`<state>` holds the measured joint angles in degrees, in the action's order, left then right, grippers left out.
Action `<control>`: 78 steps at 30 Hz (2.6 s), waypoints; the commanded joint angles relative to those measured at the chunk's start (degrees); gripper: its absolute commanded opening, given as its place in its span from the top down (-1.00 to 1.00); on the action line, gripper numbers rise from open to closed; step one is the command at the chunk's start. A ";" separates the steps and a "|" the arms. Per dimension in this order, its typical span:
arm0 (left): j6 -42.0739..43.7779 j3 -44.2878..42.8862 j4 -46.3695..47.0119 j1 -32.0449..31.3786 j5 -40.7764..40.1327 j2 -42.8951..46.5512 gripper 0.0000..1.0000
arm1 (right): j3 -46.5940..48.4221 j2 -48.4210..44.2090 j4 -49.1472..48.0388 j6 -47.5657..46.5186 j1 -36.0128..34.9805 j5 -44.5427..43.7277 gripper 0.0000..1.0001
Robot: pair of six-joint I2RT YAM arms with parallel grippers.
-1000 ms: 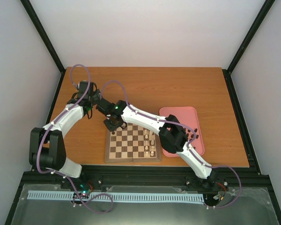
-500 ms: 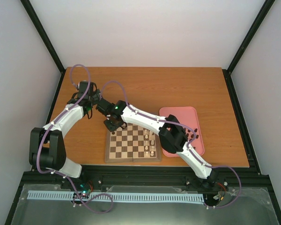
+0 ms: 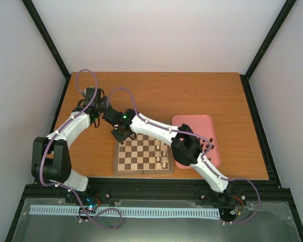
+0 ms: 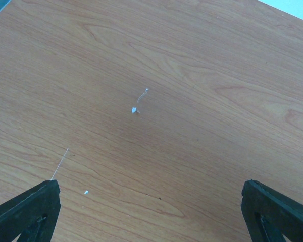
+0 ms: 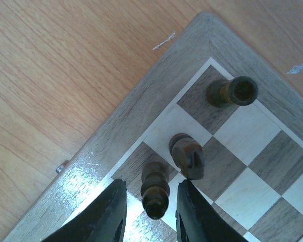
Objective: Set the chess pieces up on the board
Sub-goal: Place the chess piece on the chessboard, then pick up the chess piece from the storage box.
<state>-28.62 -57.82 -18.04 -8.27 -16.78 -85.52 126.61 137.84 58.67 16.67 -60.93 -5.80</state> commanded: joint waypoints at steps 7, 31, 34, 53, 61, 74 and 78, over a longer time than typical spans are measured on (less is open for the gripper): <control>0.67 -2.21 -0.06 -0.34 -0.45 -0.74 -0.99 | -1.10 -7.97 -2.00 -0.32 -0.77 -5.16 0.38; 0.85 -2.73 -0.24 -0.34 -0.44 -1.12 -0.99 | -59.25 -52.80 -6.93 12.60 13.68 -16.17 0.11; 0.79 -2.66 -0.20 -0.38 -0.47 -0.95 -0.99 | -65.98 -56.15 -6.28 15.09 14.93 -14.90 0.02; 0.67 -2.40 -0.15 -0.34 -0.52 -0.87 -1.00 | -80.24 -59.16 -15.30 12.78 22.92 -5.53 -0.03; 0.63 -2.56 -0.05 -0.36 -0.69 -1.29 -1.00 | -80.39 -56.13 -17.92 11.10 25.24 -4.45 0.14; 0.58 -2.49 -0.13 -0.43 -0.66 -1.45 -0.99 | -80.55 -56.51 -16.48 11.53 25.33 -4.22 0.73; 0.58 -2.43 -0.11 -0.45 -0.80 -1.22 -0.99 | -78.33 -59.17 -13.72 11.36 25.33 -5.26 0.78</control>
<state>-28.60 -57.84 -18.04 -8.38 -16.80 -86.54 46.13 81.91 41.78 27.90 -36.01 -9.58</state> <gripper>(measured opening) 0.997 0.152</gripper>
